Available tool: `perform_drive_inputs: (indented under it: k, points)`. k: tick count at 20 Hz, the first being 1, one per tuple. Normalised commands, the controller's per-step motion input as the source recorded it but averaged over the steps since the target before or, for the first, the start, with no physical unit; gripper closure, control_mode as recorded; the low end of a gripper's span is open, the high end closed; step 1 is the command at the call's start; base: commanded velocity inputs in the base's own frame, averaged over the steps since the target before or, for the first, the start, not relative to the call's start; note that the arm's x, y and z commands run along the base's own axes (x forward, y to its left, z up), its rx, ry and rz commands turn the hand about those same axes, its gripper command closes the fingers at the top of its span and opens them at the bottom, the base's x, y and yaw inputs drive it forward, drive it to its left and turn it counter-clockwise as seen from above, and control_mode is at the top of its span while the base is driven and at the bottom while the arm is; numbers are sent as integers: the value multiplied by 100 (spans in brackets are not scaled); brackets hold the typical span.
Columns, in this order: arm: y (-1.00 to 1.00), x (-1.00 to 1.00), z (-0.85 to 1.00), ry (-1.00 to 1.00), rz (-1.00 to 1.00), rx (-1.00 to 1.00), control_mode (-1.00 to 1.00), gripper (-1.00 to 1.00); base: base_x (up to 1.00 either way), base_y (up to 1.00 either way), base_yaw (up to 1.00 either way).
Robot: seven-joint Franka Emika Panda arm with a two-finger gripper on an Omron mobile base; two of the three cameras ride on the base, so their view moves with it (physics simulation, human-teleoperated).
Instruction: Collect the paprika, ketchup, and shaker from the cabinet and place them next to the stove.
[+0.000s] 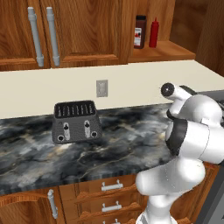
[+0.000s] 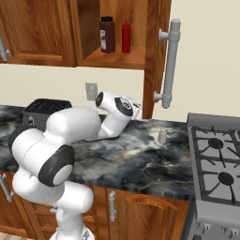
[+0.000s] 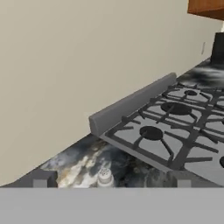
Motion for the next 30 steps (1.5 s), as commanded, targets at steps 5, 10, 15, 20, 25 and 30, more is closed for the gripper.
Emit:
perform_drive_inputs:
  k: [5, 10, 15, 20, 25, 30]
  points:
    - [24, -34, 100, 31, 5, 0, -100, -100, 0, 0, 0]
    - [42, -74, 75, 18, 14, 0, -100, -100, 0, 0, 0]
    - [58, -76, 14, 4, 25, 0, -100, -100, 0, 0, 0]
    - [47, -41, 24, -5, 35, 0, -100, -100, 0, 0, 0]
    - [16, -44, 61, -22, 30, 0, -100, -100, 0, 0, 0]
    - [19, -33, 90, -21, 17, 0, -100, -100, 0, 0, 0]
